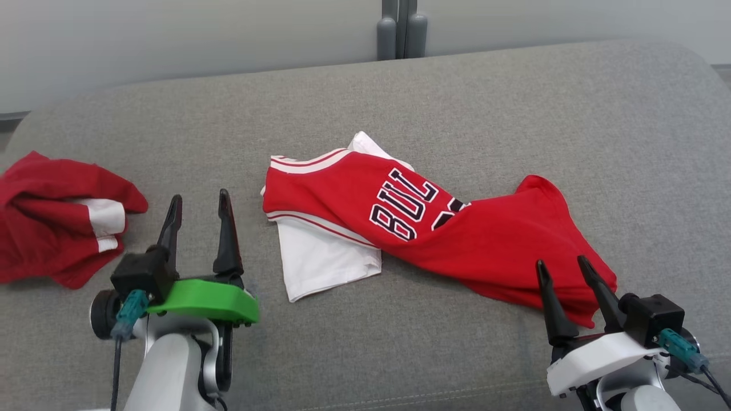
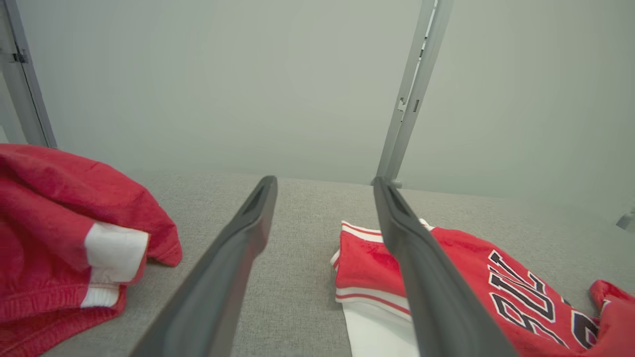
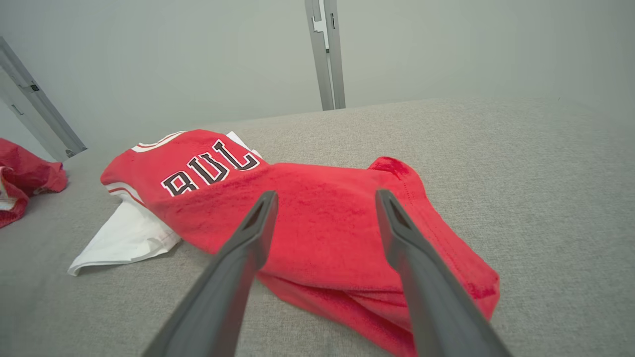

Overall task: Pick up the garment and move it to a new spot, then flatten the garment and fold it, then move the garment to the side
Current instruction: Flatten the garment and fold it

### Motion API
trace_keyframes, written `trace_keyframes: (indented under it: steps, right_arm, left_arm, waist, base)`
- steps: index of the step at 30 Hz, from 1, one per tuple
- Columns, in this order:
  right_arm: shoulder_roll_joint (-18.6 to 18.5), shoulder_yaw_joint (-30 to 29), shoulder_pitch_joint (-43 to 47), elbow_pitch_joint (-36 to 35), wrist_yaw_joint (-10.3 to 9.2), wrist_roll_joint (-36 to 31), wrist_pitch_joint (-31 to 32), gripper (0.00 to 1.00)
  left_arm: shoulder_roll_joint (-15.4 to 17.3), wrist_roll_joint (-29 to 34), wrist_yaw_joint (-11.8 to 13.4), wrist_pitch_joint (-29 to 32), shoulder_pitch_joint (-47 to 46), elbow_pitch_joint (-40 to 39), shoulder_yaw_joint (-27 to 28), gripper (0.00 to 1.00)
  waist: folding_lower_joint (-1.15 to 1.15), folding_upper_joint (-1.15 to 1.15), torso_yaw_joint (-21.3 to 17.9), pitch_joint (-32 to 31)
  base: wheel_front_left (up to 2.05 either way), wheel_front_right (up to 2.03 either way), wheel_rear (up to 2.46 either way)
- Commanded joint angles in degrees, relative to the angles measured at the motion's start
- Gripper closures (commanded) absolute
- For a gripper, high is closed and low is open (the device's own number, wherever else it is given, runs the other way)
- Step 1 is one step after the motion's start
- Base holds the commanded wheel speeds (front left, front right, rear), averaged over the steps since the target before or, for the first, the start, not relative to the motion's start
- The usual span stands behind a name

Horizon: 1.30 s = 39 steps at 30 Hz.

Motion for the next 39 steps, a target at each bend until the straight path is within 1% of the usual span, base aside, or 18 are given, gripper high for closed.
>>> trace_keyframes:
  steps: [1,7,9,10,13,17,23,29,32,39]
  right_arm:
    - [0.06,0.08,1.04,0.38,-0.02,-0.05,0.02,0.0]
    - [0.5,0.84,2.05,2.23,-0.02,0.92,-0.13,0.0]
    - [0.61,0.97,2.01,2.68,-0.02,1.04,-0.45,0.0]
    - [0.61,0.97,2.01,2.68,-0.02,1.04,-0.45,0.0]
    - [0.74,0.61,2.61,3.44,-0.02,1.33,-0.64,0.0]
    - [0.59,0.73,3.29,4.16,-0.02,1.14,-0.47,0.0]
    - [0.31,0.52,3.42,4.53,-0.02,0.69,-0.32,0.0]
    - [0.48,0.55,4.04,5.13,-0.02,0.45,-0.48,0.0]
    - [0.61,0.29,4.4,6.04,-0.02,0.41,0.38,0.0]
    - [1.02,-1.02,5.07,7.96,-0.02,-0.78,2.63,0.0]
  left_arm:
    - [-0.35,0.09,-0.48,-0.06,2.16,-1.67,0.74,0.0]
    - [-0.82,-0.67,-2.53,-0.04,11.47,-10.9,3.51,0.0]
    - [-0.85,0.15,-3.33,-0.04,13.86,-12.85,3.34,0.0]
    - [-0.85,0.15,-3.33,-0.04,13.86,-12.85,3.34,0.0]
    - [-0.86,1.22,-4.34,-0.03,17.41,-14.5,2.75,0.0]
    - [-0.83,1.98,-4.8,-0.03,20.79,-13.96,2.71,0.0]
    - [-0.74,3.77,-5.81,-0.03,25.17,-11.55,3.26,0.0]
    - [0.06,6.26,-5.17,-0.03,28.68,-10.05,4.77,0.0]
    - [0.46,6.84,-4.99,-0.04,29.8,-9.2,5.17,0.0]
    - [2.34,6.95,-5.46,0.53,30.46,-6.33,5.35,0.0]
  waist:
    - [0.0,0.0,1.25,-2.27]
    - [0.0,0.0,3.54,-5.62]
    - [0.0,0.0,4.28,-6.34]
    - [0.0,0.0,4.28,-6.34]
    - [0.0,0.0,5.99,-7.35]
    - [0.0,0.0,7.7,-8.59]
    - [0.0,0.0,8.76,-10.15]
    - [0.0,0.0,9.17,-11.49]
    - [0.0,0.0,9.34,-11.98]
    - [0.0,0.0,9.6,-12.43]
  base:
    - [0.0,0.0,0.0]
    - [0.0,0.0,0.0]
    - [0.0,0.0,0.0]
    - [0.0,0.0,0.0]
    - [0.0,0.0,0.0]
    - [0.0,0.0,0.0]
    - [0.0,0.0,0.0]
    - [0.0,0.0,0.0]
    - [0.0,0.0,0.0]
    - [0.0,0.0,0.0]
